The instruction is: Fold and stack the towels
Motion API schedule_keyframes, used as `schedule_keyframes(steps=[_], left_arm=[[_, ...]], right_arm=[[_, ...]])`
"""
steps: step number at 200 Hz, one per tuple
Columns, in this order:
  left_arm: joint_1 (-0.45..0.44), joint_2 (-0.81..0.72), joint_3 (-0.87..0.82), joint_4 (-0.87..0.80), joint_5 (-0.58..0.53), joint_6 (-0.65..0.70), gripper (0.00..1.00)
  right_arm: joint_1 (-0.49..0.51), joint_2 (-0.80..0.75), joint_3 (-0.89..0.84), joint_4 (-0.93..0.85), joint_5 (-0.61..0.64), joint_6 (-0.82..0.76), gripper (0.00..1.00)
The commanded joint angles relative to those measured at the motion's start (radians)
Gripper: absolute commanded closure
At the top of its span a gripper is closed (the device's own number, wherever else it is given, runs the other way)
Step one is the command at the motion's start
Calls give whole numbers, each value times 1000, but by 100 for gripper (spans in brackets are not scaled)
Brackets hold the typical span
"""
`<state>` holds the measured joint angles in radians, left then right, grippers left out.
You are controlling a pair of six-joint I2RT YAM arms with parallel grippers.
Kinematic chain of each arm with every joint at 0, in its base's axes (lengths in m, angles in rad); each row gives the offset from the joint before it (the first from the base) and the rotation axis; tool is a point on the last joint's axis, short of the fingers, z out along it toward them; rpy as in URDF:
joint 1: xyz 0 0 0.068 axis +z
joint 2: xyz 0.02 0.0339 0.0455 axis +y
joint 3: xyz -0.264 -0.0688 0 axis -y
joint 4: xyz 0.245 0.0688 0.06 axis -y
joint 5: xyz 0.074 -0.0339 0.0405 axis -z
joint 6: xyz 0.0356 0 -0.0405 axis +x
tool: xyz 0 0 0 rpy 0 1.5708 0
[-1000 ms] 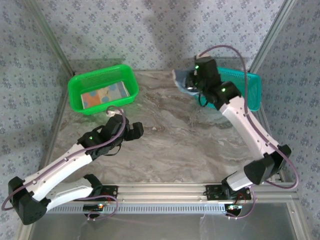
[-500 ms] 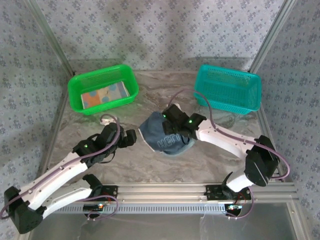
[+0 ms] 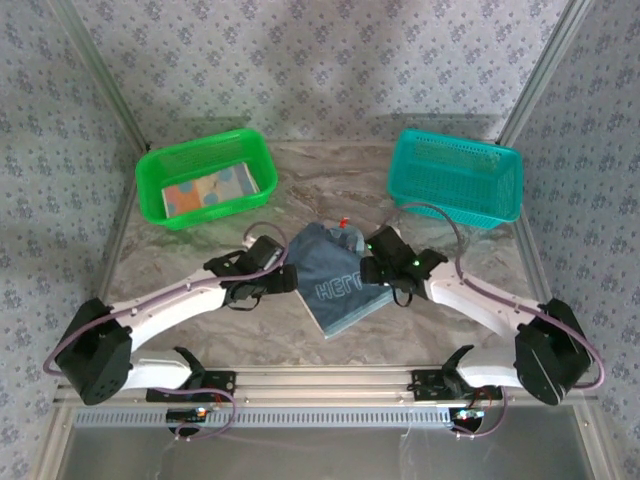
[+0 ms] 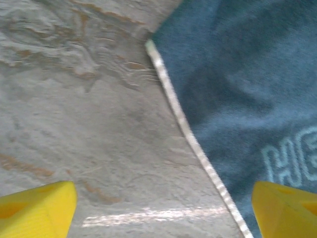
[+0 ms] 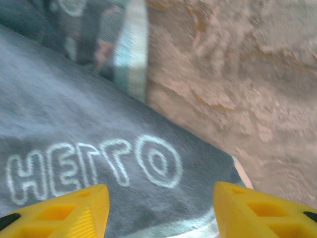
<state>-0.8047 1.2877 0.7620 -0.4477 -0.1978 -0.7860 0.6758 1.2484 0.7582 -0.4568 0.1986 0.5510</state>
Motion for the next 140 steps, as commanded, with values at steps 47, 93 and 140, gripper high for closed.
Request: schedule_keyframes(steps=[47,93,140], left_arm=[[-133,169,48,177,47,-78,66],[-131,356,164,195,72,-70,84],[-31,500,231,110,46,16,90]], right_arm=[[-131,-127,-208,136,-79,6,56],[-112,-97,-220,166,-74,-18,66],[-64,-96,-217,168,-80,-1,66]])
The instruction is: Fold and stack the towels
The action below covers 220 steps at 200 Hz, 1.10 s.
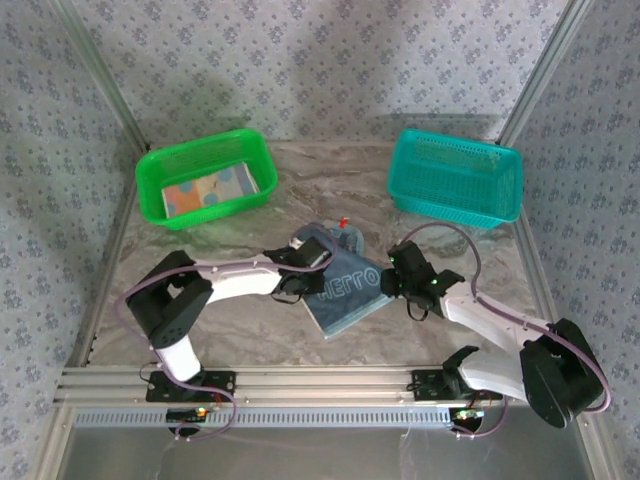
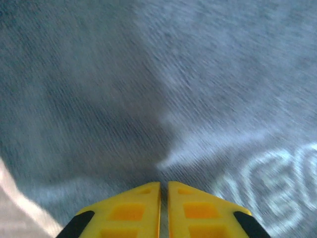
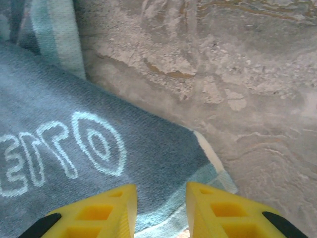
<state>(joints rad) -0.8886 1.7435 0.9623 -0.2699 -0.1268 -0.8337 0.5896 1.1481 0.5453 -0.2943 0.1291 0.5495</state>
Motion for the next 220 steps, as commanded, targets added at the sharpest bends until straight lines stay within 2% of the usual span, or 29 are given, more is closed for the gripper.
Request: schedule_keyframes(steps=[1,42,67,87,111,152,191,220], left_arm=[[55,45,31,-69,-26,67,90],[179,104,114,-132,-62,222,90],[224,81,153,-166,-71,289,93],[216,3,152,-199,-54,294,84],[170,-121,77,-219,-51,236,78],[80,-302,-120,-262,-89,41,72],[7,-436,-287,-210,-109,-127,67],[-19,-462,-335,-168,-109,-193,65]], right_arm=[[23,4,-3,5,-10,1,66],[94,11,15,9,-15,28,66],[134,38,32,15,-10,39,67],[150,85,45,47,-30,40,71],[170,151,60,120,-66,35,78],[204,236,99,127,-45,52,79],[230,191,63,101,23,84,76],[235,148,26,87,52,122,75]])
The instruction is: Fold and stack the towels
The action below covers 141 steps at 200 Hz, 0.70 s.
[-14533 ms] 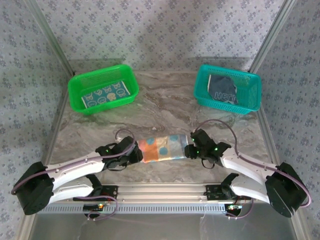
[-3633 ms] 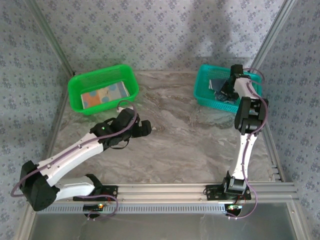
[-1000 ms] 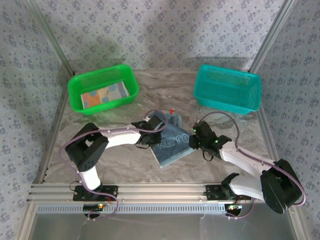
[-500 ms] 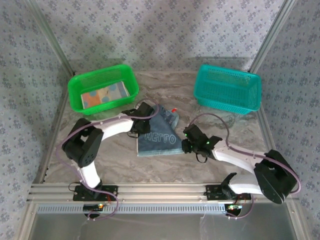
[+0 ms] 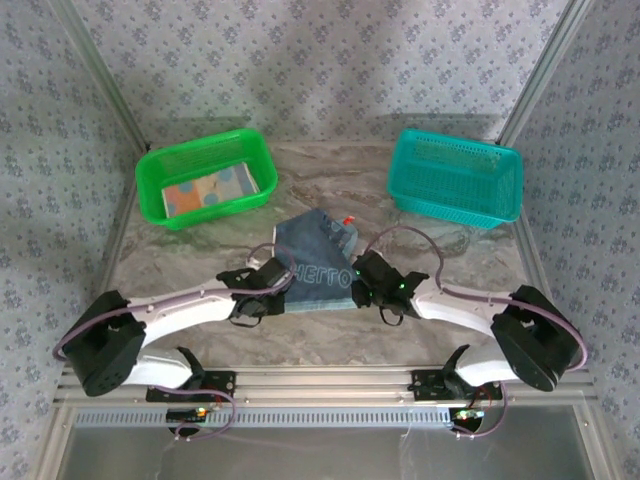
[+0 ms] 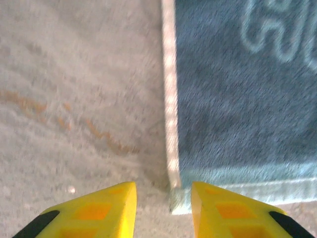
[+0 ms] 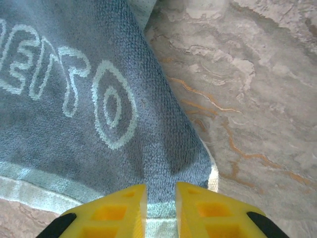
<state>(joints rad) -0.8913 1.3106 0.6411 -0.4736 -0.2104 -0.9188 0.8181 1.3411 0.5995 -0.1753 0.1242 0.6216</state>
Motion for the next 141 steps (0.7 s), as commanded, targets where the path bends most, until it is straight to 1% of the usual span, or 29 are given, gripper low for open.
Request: schedule_keyframes(steps=[1,32,67,77,86,107,127,141], left_arm=[[-17,-28,-14,36,-26,-109,65],[-24,-4,-22,49,-16,-130,65],[-33,13,-49,106,7,-156,65],[-37,26,-49,107,8,-160,65],[-38,36,-49,111,8,-163,65],[-41,59,-54,124,3,-168,70],[-43,77,-58,129,-3,-170,80],[-45,81,-59,132,-3,-170,83]], right_arm=[[7,-46,-29,-33,58,51,75],[9,-65,-53,-43,66,70,73],[13,-64,-68,-46,76,85,71],[15,-59,-68,-51,80,89,69],[15,-57,-67,-53,83,94,65],[15,-50,-71,-53,87,99,63],[15,-32,-68,-47,86,99,63],[17,-14,-67,-37,79,101,63]])
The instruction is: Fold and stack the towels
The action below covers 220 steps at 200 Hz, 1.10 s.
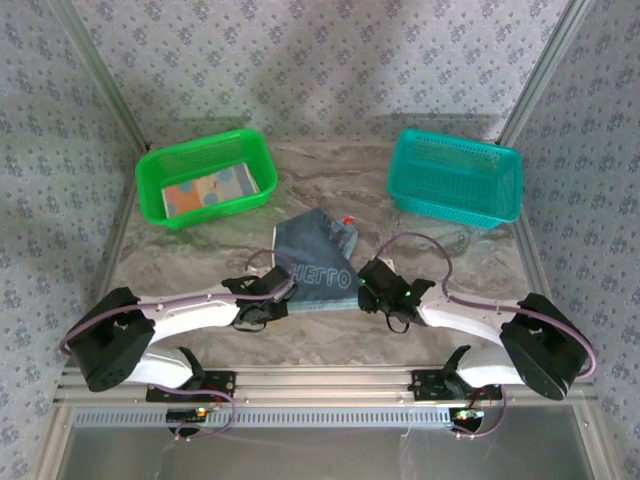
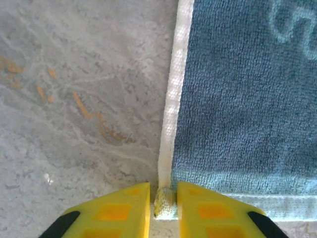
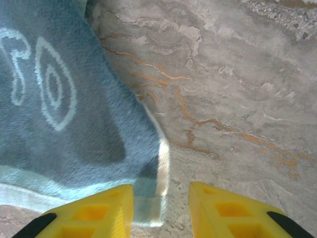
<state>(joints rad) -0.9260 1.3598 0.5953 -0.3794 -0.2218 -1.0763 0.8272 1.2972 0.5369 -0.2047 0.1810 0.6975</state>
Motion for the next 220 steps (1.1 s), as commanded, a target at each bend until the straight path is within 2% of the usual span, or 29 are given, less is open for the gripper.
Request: schedule_keyframes(steps=[1,42,90,137,148,164,177,220], left_arm=[[-12,32,-13,38,8,-13,83],[-17,32,-9,39,3,-13,85],[-19,29,-12,49,6,-10,83],[-19,35,-23,74,10,-4,83],[-19,36,-28,81,12,-3,84],[-19,37,-31,89,15,-4,88],[-19,33,-30,88,16,-3,100],[-31,-81,52,-53,-21,35,100]], right_arm=[[7,32,-5,-7,22,25,63],[24,78,7,6,8,50,64],[107,84,49,-76,92,129,64],[114,155,51,-84,88,174,68],[117,166,51,-78,83,176,74],[127,170,56,-77,84,183,87],[134,163,64,-85,78,191,100],[167,12,93,-136,126,166,100]])
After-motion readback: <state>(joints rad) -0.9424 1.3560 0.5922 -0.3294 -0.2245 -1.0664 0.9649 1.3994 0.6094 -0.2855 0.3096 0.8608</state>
